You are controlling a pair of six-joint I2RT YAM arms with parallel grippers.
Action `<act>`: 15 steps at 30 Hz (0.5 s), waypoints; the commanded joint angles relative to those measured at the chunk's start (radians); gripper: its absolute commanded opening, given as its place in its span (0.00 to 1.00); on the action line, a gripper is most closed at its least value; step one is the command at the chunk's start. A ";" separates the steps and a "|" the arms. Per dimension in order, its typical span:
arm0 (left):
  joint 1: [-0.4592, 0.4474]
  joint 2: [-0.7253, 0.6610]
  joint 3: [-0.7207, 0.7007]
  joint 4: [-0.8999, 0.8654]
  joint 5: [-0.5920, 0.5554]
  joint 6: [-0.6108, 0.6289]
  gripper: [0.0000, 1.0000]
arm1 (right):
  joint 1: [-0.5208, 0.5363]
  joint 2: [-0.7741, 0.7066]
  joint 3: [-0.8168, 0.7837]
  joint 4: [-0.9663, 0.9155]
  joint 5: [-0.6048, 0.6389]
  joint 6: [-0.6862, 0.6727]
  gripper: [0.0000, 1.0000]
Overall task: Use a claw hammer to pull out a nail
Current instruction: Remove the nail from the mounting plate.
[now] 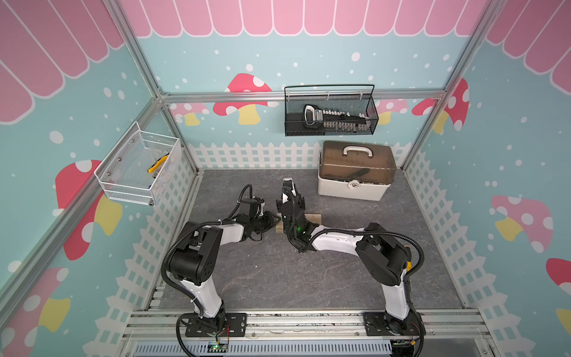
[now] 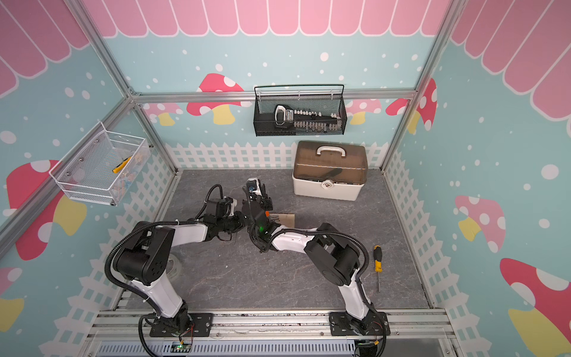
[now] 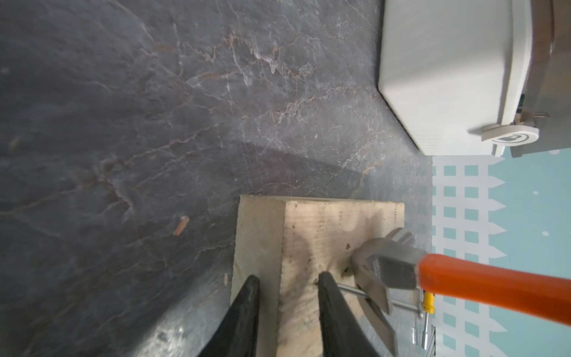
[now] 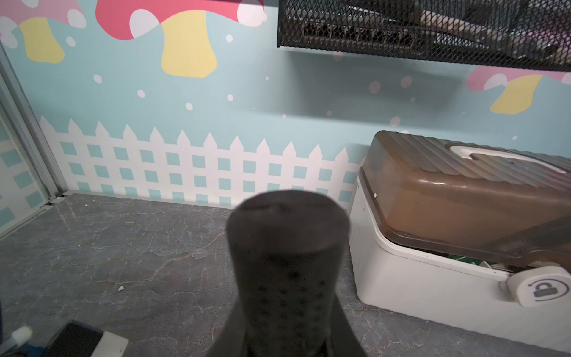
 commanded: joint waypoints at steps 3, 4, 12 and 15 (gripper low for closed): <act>-0.005 0.020 0.032 -0.019 -0.021 0.019 0.33 | 0.002 -0.035 -0.084 0.092 0.003 0.114 0.00; -0.006 0.021 0.033 -0.018 -0.020 0.019 0.33 | 0.003 -0.038 -0.096 0.100 0.005 0.123 0.00; -0.008 0.028 0.034 -0.022 -0.023 0.019 0.33 | -0.008 -0.068 -0.176 0.138 0.021 0.203 0.00; -0.010 0.030 0.033 -0.022 -0.025 0.017 0.33 | -0.014 -0.075 -0.205 0.146 0.020 0.242 0.00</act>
